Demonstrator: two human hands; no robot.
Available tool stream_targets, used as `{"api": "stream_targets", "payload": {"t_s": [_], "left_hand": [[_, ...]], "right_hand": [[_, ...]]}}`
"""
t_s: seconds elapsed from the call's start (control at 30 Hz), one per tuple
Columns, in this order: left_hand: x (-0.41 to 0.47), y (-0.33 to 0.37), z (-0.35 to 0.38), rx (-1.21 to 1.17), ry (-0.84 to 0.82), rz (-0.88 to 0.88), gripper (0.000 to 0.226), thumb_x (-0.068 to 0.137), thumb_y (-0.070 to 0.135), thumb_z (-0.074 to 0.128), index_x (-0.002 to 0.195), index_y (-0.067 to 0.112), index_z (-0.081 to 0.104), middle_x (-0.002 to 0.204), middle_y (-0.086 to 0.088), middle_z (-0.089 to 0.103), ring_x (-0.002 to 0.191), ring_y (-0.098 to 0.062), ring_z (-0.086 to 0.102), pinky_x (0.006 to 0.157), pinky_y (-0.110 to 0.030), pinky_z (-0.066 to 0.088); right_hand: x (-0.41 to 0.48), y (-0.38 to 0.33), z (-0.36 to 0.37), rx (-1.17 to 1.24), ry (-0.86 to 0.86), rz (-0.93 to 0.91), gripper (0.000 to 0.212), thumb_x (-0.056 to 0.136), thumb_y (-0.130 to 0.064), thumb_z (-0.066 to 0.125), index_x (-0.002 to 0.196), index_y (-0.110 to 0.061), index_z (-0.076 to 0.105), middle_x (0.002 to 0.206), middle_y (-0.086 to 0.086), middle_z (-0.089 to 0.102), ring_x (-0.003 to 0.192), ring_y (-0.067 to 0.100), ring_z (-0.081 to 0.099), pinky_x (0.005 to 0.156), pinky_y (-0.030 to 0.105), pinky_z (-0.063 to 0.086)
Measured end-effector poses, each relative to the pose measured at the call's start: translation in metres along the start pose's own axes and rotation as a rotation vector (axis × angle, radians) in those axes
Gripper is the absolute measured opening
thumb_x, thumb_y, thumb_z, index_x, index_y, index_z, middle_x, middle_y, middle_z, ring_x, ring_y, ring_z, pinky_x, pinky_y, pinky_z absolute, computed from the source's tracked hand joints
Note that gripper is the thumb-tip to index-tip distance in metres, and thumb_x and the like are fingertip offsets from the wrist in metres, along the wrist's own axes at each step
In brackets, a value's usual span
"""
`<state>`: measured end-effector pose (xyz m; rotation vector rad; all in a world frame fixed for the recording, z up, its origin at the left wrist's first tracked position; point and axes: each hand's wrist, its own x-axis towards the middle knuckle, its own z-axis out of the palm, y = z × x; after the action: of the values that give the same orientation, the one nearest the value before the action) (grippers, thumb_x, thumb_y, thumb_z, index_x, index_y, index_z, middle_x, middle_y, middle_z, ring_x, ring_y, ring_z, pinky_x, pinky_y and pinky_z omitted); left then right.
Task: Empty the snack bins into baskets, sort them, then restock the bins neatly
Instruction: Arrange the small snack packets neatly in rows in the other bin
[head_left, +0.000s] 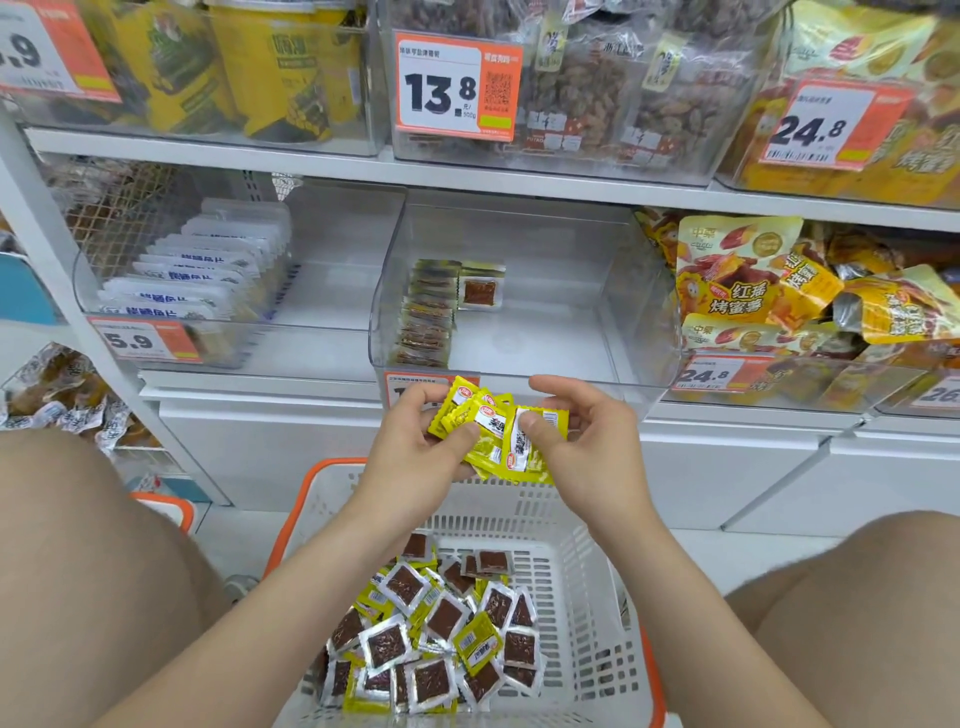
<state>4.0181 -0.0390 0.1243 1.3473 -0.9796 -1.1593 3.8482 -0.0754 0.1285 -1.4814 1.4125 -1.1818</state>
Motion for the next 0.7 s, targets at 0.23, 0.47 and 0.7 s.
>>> {"api": "stream_targets", "payload": {"t_s": [0.23,0.47,0.7], "left_hand": [[-0.003,0.004,0.002,-0.155,0.041,0.013,0.025,0.098,-0.004,0.064,0.117,0.010,0.055,0.113,-0.006,0.073,0.099,-0.024,0.076,0.076,-0.039,0.064],[-0.007,0.006,0.008,-0.331,-0.090,-0.001,0.010,0.101,0.001,0.059,0.105,0.011,0.059,0.116,-0.025,0.068,0.099,-0.030,0.071,0.087,-0.057,0.060],[-0.004,0.012,-0.002,-0.028,-0.114,0.194,0.028,0.104,-0.003,0.055,0.122,0.014,0.067,0.116,-0.002,0.077,0.103,-0.026,0.074,0.086,-0.039,0.062]], "right_hand": [[-0.007,0.003,0.003,-0.260,0.062,0.042,0.024,0.099,-0.040,0.067,0.085,-0.022,0.072,0.064,-0.009,0.069,0.069,0.012,0.066,0.070,0.036,0.052],[-0.028,-0.012,0.025,0.221,-0.053,0.283,0.017,0.111,-0.031,0.043,0.114,-0.015,0.049,0.096,0.014,0.075,0.067,0.032,0.077,0.063,0.049,0.064],[-0.024,-0.013,0.016,0.404,-0.092,0.347,0.025,0.113,-0.023,0.043,0.128,-0.011,0.059,0.096,0.016,0.078,0.074,0.034,0.078,0.066,0.037,0.064]]}}
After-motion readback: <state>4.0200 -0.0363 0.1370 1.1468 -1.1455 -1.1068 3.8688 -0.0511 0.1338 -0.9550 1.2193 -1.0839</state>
